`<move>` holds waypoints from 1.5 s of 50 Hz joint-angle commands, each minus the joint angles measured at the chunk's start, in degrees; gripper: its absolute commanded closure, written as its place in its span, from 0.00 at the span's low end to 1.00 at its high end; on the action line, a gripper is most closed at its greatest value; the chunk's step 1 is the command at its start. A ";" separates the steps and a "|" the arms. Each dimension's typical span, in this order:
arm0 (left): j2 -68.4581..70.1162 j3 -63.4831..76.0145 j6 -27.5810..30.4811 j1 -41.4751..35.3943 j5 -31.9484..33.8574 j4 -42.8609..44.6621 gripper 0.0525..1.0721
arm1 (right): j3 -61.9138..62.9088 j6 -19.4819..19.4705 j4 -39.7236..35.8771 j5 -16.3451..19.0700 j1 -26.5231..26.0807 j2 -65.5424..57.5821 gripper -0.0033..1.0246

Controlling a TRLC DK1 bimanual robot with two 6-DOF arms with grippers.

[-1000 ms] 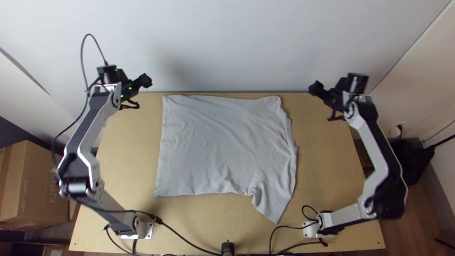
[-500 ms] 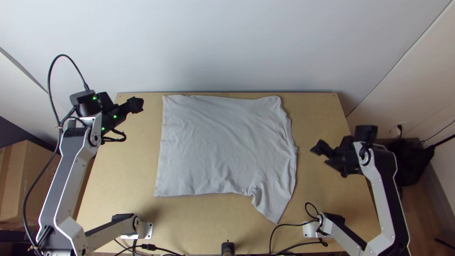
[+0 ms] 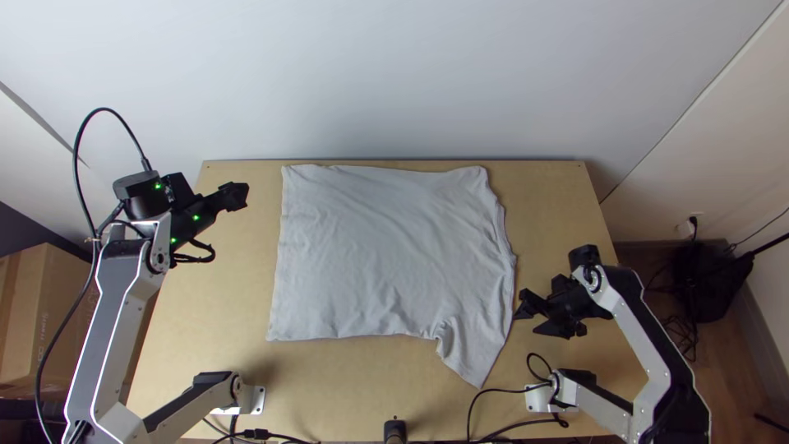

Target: Fold the t-shirt

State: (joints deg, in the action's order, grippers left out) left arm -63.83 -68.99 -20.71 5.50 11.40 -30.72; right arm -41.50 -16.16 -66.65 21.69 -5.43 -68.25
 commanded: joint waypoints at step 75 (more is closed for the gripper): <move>-0.50 14.50 59.21 6.54 -0.15 -37.48 0.06 | 5.72 -3.17 15.41 -7.37 14.92 -1.80 0.97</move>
State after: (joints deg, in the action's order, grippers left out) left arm -64.12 -56.66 31.70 12.38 12.43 -63.68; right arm -36.77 -18.39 -50.81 14.37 8.99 -72.03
